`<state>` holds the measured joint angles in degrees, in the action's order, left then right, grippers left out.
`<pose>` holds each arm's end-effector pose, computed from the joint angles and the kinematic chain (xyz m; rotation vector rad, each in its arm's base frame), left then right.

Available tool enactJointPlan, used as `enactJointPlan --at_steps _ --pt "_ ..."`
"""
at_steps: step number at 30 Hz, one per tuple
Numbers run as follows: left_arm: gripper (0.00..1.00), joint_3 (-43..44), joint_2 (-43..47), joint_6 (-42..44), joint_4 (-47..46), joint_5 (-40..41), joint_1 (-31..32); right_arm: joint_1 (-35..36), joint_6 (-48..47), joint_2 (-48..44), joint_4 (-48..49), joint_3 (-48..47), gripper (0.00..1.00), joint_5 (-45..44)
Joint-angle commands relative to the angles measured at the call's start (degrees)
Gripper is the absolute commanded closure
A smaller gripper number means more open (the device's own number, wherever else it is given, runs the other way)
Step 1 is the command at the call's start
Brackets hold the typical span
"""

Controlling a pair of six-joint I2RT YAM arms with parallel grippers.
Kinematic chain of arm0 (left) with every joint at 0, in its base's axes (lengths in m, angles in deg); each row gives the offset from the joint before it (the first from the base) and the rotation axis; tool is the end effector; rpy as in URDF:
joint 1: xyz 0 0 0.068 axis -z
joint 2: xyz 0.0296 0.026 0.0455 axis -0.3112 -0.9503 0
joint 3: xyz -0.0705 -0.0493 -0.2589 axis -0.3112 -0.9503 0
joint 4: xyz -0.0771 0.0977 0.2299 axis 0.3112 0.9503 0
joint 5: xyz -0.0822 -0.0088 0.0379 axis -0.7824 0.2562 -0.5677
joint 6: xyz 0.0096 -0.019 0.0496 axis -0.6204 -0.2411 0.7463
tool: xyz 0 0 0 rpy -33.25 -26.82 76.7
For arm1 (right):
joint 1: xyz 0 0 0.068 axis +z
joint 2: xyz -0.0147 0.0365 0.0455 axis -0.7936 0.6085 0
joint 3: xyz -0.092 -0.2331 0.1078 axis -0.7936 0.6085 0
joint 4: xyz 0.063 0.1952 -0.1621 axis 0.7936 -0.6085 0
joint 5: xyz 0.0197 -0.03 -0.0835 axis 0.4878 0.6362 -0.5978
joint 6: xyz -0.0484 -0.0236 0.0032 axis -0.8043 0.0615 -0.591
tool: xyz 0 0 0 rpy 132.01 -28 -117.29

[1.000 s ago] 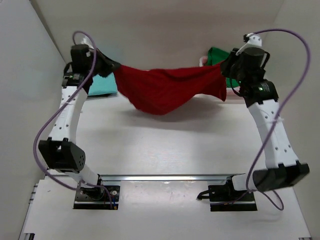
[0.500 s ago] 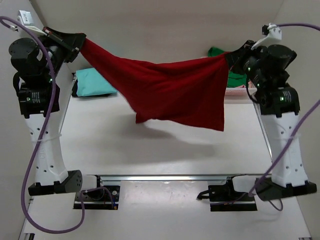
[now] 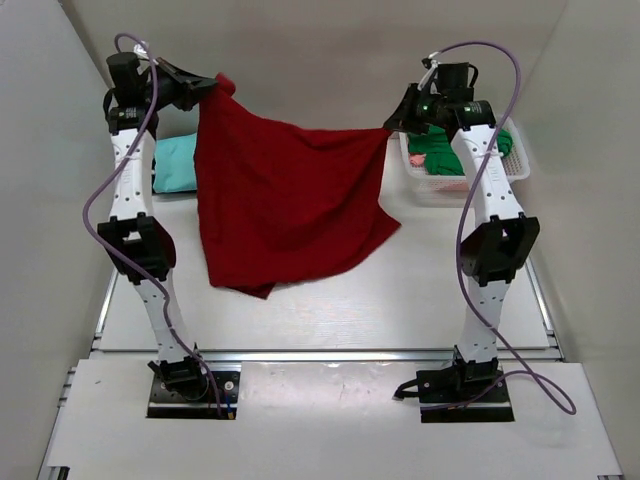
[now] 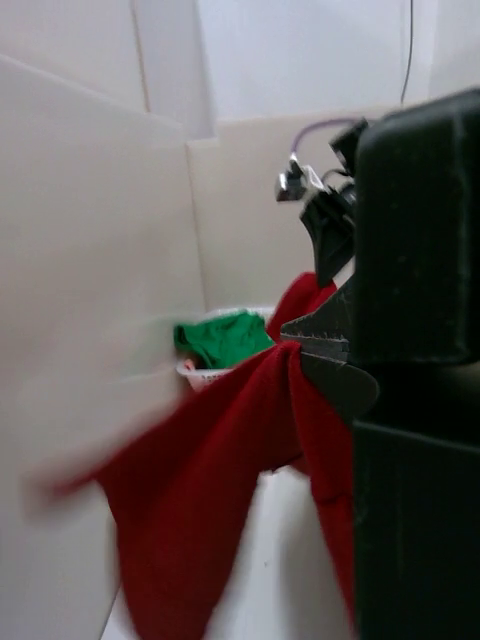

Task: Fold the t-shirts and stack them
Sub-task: Flatten out the tshirt

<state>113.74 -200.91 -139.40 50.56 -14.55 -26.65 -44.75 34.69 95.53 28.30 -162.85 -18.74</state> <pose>0.4820 0.0493 0.4288 -0.6175 1.8297 -1.2463 0.4596 0.0771 0.4036 0.0212 2.1528 0.7493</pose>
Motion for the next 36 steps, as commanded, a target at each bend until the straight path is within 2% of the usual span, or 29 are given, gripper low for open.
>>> enactJointPlan --at_steps 1,3,6,8,9,10,11,12,14,15,16,17,18,19,21,22,25,27,28,29,31,32,36 --pt "1.00 4.94 9.15 -12.95 -18.97 -7.66 -3.95 1.89 -2.06 -11.93 9.47 -4.89 1.00 0.41" --pt "1.00 3.52 13.97 -15.77 -21.82 -8.81 -5.90 0.67 -1.28 -19.15 14.31 6.84 1.00 -0.21" --pt "1.00 -5.42 24.41 -8.26 -15.53 -9.60 -5.82 -3.28 0.13 -28.83 16.54 21.62 1.00 0.92" --pt "1.00 -24.32 34.00 -2.78 -13.47 -8.29 -5.12 -5.56 -1.10 -34.27 15.75 30.52 1.00 2.14" --pt "1.00 -37.22 41.61 -0.51 -14.34 -6.89 -4.24 -7.05 -0.67 -36.38 15.75 36.55 1.00 3.46" --pt "1.00 -55.45 53.86 -0.92 -16.70 -4.79 -3.27 -8.98 -0.75 -39.27 15.75 46.19 1.00 7.65" --pt "1.00 -65.20 56.16 -0.23 -15.24 -4.77 -2.48 -9.78 -0.84 -41.04 15.66 52.81 1.00 8.39" --pt "1.00 -69.21 60.19 2.13 -11.49 -2.94 -1.60 -10.05 -0.75 -42.19 15.49 58.88 1.00 9.36" --pt "1.00 -82.99 65.92 7.50 -4.38 2.58 1.56 -10.58 -0.66 -44.83 13.82 67.32 1.00 10.16" --pt "1.00 -86.71 70.12 8.90 -2.50 5.31 1.92 -10.41 -0.23 -45.53 12.95 72.86 0.98 8.94" --pt "0.98 -94.75 75.03 9.70 -1.96 7.17 1.49 -10.32 0.13 -46.93 10.59 76.83 0.92 7.62" --pt "0.92 -101.09 77.08 9.45 -1.26 7.97 1.48 -9.97 1.61 -49.21 9.26 78.70 0.82 6.48" --pt "0.66 -106.64 80.76 9.19 -0.82 7.37 1.22 -9.36 2.84 -52.45 6.29 82.46 0.72 1.85" --pt "0.58 -108.70 83.58 9.27 -0.82 7.19 1.39 -9.00 4.25 -53.70 5.47 85.54 0.68 0.42" --pt "0.59 -113.18 85.36 8.92 -0.55 8.06 3.50 -8.82 6.89 -60.54 4.85 88.99 0.58 -3.80" --pt "0.53 -113.98 85.02 8.74 -1.34 8.67 4.55 -9.69 7.68 -63.01 3.98 89.78 0.56 -4.69" --pt "0.49 -114.26 81.69 7.78 -7.12 8.33 7.19 -13.12 4.37 -62.87 2.83 87.86 0.55 -6.10" --pt "0.60 -111.28 76.60 10.66 -7.50 9.11 7.46 -10.15 2.51 -61.28 2.74 85.49 0.54 -12.92" --pt "0.70 -108.83 75.45 12.59 -7.15 9.73 7.46 -7.97 0.94 -59.27 3.52 83.74 0.54 -14.70" --pt "0.85 -106.63 71.69 14.61 -8.71 8.69 6.50 -5.77 -0.38 -57.34 4.84 82.33 0.54 -14.54" --pt "0.93 -102.07 68.68 17.43 -7.94 10.60 5.88 -4.26 -1.10 -54.70 8.00 82.05 0.54 -14.20" --pt "0.86 -98.99 65.79 20.32 -6.46 11.83 4.92 -4.52 -0.49 -52.59 9.41 81.71 0.55 -13.15" --pt "0.76 -91.94 58.05 25.16 -4.95 19.65 6.14 -3.99 -2.32 -45.82 9.78 76.71 0.55 -13.83"
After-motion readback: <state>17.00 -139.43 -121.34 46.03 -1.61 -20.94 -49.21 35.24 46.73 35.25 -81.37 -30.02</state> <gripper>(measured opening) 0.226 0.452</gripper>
